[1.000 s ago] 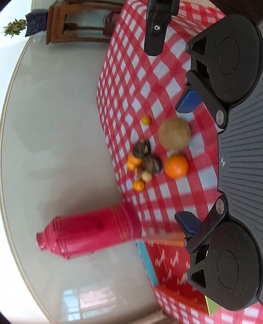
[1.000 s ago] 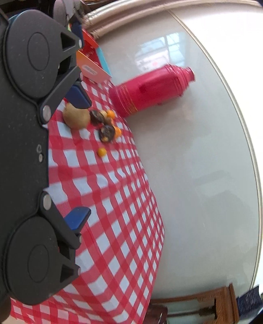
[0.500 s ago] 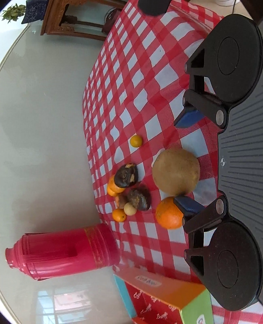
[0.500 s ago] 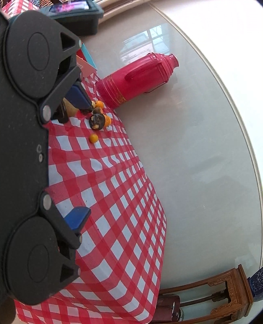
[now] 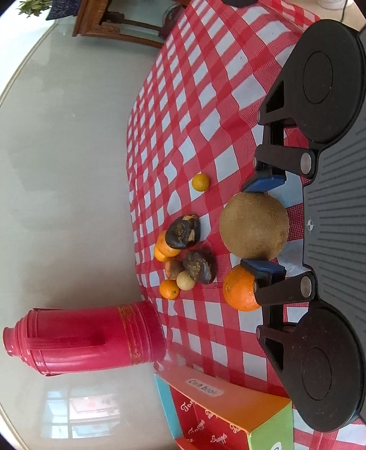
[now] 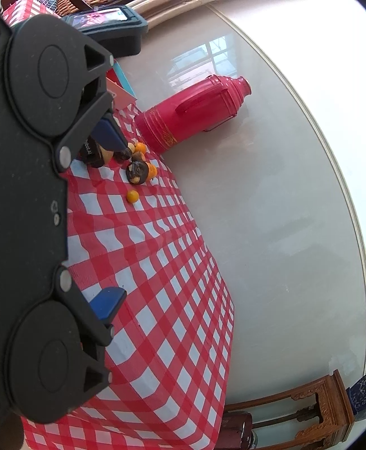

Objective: Organize fruits
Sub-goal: 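Carry the kiwi with the left tool into the box and release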

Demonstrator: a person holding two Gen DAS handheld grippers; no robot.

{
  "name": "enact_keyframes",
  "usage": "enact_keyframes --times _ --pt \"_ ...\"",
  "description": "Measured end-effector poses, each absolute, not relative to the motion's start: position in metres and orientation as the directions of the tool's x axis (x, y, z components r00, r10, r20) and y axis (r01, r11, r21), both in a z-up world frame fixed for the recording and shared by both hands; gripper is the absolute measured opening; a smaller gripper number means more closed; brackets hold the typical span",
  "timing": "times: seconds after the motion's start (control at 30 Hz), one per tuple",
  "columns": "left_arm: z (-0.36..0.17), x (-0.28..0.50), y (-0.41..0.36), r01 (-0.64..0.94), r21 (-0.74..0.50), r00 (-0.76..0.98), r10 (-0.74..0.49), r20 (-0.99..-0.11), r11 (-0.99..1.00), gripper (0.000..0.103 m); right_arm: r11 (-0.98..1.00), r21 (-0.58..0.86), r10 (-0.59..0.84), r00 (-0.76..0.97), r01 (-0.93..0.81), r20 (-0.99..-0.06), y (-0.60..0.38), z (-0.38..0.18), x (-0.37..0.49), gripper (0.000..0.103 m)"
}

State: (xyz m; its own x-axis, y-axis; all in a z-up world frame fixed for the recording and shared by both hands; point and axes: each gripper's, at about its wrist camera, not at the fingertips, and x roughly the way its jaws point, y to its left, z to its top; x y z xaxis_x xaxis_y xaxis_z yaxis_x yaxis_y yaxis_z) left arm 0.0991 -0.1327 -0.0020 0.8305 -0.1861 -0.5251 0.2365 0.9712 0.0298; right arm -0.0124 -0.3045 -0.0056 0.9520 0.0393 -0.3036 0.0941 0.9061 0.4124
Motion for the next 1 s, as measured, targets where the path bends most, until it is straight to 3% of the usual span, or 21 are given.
enact_keyframes --times 0.27,0.47,0.73,1.0 --pt "0.033 0.095 -0.102 0.188 0.016 0.884 -0.162 -0.438 0.982 0.049 0.914 0.398 0.047 0.951 0.084 -0.307 -0.299 -0.005 -0.010 0.097" --pt "0.057 0.109 -0.040 0.045 0.058 0.917 -0.018 -0.399 0.997 0.049 0.923 0.382 0.073 0.946 0.056 -0.315 -0.287 -0.005 -0.005 0.097" --pt "0.046 0.141 0.054 -0.186 0.096 0.863 0.209 -0.460 0.978 0.049 0.937 0.349 0.114 0.936 0.009 -0.332 -0.264 -0.005 0.003 0.097" --pt "0.018 0.161 0.096 -0.285 0.055 0.776 0.264 -0.573 0.957 0.049 0.947 0.317 0.164 0.919 -0.046 -0.357 -0.234 -0.007 0.017 0.097"
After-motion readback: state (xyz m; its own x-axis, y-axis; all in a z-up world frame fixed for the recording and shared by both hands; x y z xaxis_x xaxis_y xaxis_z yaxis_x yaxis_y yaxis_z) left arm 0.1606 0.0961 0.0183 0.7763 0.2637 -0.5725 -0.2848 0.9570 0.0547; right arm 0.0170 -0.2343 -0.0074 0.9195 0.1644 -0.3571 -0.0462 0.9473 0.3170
